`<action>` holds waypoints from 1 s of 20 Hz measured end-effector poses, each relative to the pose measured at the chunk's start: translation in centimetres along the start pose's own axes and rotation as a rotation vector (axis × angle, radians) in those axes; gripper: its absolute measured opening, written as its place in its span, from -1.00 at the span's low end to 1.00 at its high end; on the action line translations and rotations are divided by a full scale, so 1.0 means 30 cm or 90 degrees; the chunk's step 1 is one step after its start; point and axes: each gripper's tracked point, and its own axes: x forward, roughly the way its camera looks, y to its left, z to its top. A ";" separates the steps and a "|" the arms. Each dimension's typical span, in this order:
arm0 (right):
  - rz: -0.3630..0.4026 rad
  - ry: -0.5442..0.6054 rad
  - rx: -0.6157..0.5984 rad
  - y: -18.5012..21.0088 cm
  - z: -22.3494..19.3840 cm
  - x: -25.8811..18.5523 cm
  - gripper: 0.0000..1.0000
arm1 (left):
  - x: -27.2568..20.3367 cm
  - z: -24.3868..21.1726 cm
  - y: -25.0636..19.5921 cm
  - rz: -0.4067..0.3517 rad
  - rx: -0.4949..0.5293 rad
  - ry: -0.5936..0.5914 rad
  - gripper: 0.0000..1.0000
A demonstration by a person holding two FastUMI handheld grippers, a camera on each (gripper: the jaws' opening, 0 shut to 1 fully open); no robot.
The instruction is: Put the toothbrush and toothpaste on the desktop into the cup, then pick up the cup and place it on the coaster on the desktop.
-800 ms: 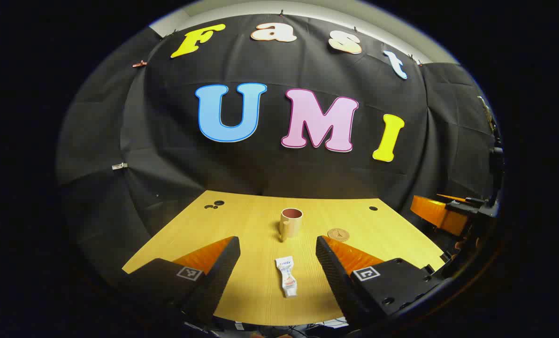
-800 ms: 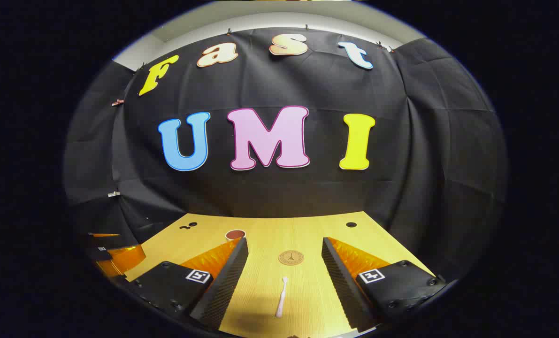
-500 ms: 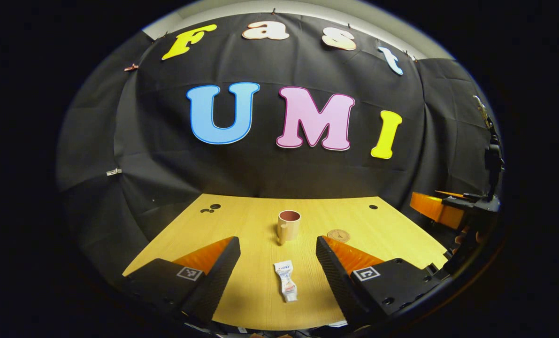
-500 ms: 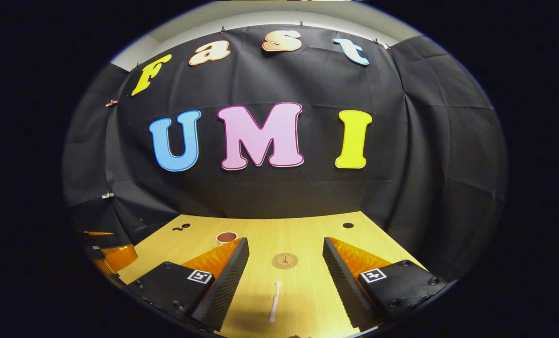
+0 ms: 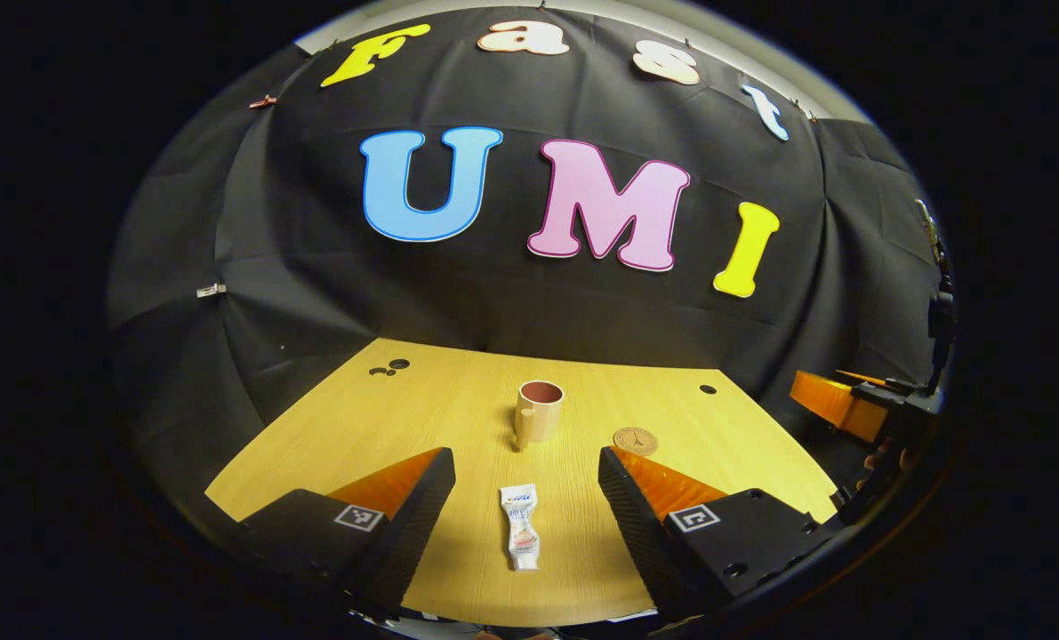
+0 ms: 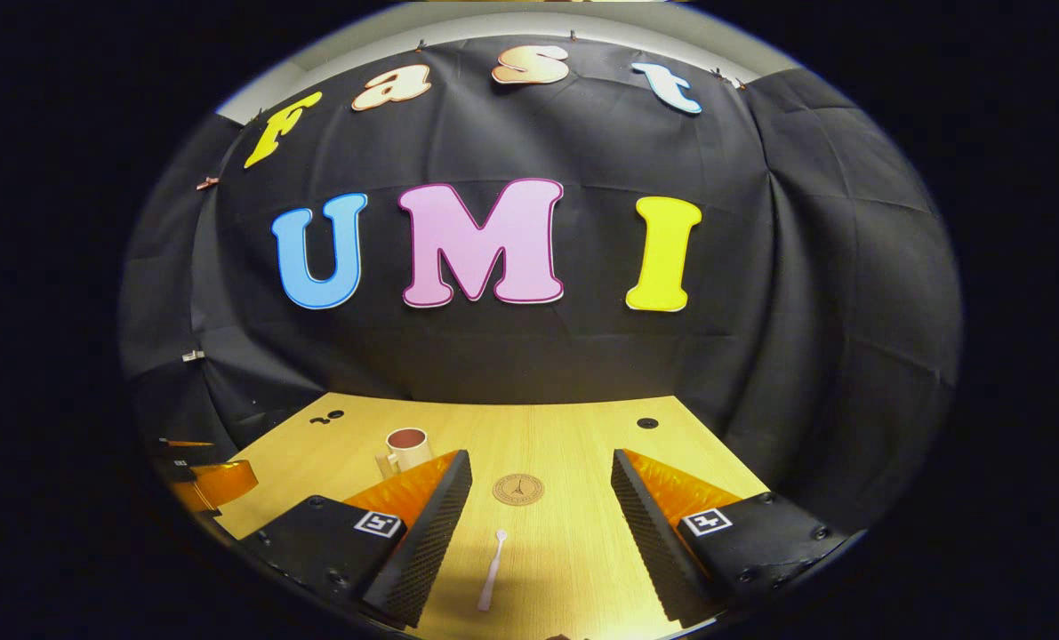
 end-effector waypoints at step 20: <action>0.048 0.074 0.014 -0.050 -0.092 0.268 0.95 | 0.376 -0.385 0.053 0.031 -0.023 0.227 1.00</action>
